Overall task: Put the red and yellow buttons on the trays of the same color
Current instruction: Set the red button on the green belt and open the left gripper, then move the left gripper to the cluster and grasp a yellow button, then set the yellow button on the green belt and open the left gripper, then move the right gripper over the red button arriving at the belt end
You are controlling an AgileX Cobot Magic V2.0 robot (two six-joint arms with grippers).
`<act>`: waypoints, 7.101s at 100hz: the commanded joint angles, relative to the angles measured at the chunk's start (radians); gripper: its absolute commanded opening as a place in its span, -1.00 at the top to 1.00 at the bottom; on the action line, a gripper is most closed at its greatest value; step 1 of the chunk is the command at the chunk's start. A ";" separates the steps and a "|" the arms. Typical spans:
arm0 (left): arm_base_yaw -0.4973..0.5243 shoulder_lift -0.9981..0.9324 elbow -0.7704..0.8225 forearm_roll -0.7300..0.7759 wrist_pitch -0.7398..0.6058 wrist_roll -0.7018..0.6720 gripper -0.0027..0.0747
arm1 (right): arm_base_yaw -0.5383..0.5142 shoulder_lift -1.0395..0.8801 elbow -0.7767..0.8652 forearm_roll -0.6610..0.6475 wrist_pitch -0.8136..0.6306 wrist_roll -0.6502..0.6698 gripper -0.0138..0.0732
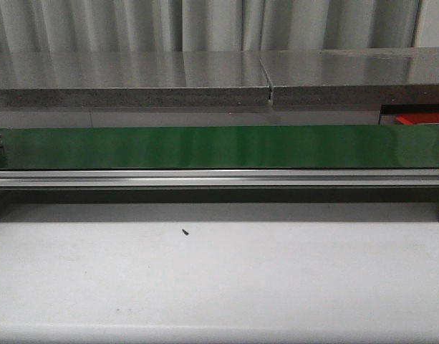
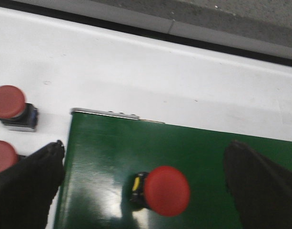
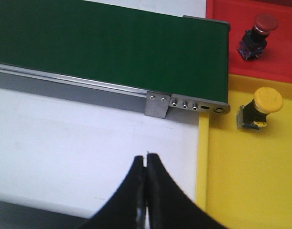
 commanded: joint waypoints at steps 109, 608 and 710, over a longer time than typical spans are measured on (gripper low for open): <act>0.340 0.247 -0.026 0.055 -0.093 -0.001 -0.69 | 0.001 -0.002 -0.026 0.010 -0.055 -0.006 0.84; -0.298 -1.393 1.018 -0.070 -0.284 0.207 0.98 | 0.001 -0.002 -0.028 0.006 -0.180 -0.009 0.84; -0.298 -1.393 1.018 -0.070 -0.284 0.207 0.98 | 0.060 0.378 -0.338 0.182 0.028 -0.088 -0.78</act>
